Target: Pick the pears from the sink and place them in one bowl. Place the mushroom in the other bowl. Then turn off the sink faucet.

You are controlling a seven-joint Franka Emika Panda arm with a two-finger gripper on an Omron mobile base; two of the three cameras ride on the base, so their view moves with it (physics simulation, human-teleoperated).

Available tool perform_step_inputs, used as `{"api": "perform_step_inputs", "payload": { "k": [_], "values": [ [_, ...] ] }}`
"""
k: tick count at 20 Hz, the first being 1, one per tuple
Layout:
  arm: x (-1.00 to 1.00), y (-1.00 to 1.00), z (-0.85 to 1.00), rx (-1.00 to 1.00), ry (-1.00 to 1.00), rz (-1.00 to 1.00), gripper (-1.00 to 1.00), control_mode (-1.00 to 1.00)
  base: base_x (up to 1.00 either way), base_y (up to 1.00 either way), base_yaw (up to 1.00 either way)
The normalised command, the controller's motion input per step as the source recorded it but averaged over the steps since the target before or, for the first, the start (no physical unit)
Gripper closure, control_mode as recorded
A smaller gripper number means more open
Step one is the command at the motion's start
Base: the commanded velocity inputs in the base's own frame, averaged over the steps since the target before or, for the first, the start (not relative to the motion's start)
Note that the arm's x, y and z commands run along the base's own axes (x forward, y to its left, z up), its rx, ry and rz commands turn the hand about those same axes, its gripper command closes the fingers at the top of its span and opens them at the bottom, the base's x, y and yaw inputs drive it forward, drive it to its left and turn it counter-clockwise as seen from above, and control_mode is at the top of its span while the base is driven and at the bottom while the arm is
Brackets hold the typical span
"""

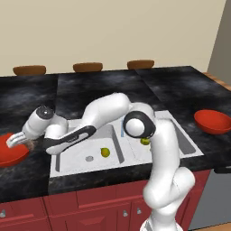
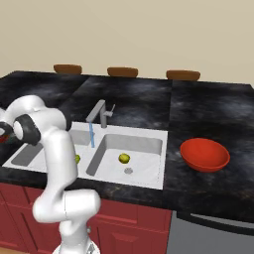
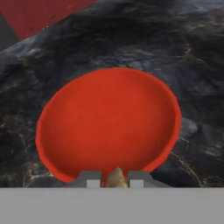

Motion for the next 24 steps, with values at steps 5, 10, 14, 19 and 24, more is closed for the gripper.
{"api": "perform_step_inputs", "payload": {
  "k": [5, 10, 14, 19, 24],
  "values": [
    [0.10, 0.63, 0.36, -0.20, 0.10, 0.00, 1.00, -1.00, 0.00, 0.00, 0.00],
    [0.23, 0.11, -0.35, -0.12, 0.03, 0.00, 1.00, -1.00, 0.00, 0.00, 0.00],
    [0.23, 0.03, -0.18, -0.04, 0.04, 0.00, 1.00, -1.00, 0.00, 0.00, 0.00],
    [0.26, 0.03, -0.31, -0.02, 0.08, 0.04, 1.00, -1.00, 0.00, 0.00, 0.00],
    [0.22, 0.01, -0.28, 0.00, 0.09, 0.04, 1.00, -1.00, 0.00, 0.00, 0.00]
  ]
}}
